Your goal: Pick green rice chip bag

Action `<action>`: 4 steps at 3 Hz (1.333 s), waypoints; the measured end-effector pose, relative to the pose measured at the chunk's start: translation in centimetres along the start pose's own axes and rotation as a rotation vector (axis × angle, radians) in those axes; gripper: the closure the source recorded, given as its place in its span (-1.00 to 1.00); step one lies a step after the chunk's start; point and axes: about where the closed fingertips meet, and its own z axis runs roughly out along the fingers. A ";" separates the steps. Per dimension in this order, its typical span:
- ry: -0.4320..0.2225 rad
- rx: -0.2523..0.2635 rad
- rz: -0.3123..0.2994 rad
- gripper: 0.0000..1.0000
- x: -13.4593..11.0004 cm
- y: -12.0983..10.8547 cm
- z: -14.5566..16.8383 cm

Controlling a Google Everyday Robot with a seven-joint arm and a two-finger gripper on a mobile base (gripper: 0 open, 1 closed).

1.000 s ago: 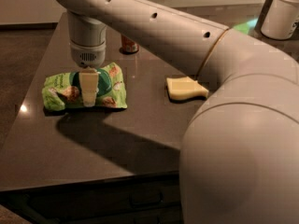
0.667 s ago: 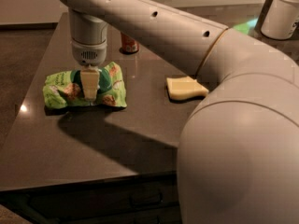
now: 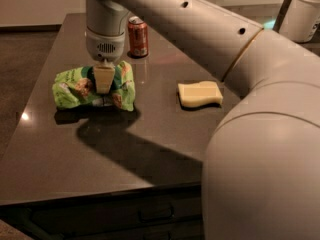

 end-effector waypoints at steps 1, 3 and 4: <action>-0.064 -0.003 -0.063 1.00 -0.8 1.1 -3.6; -0.180 0.025 -0.210 1.00 -3.8 2.5 -10.2; -0.227 0.044 -0.256 1.00 -5.0 2.6 -12.0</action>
Offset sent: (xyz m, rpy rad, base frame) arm -0.0560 -0.0118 0.1271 0.1664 -0.0120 0.2604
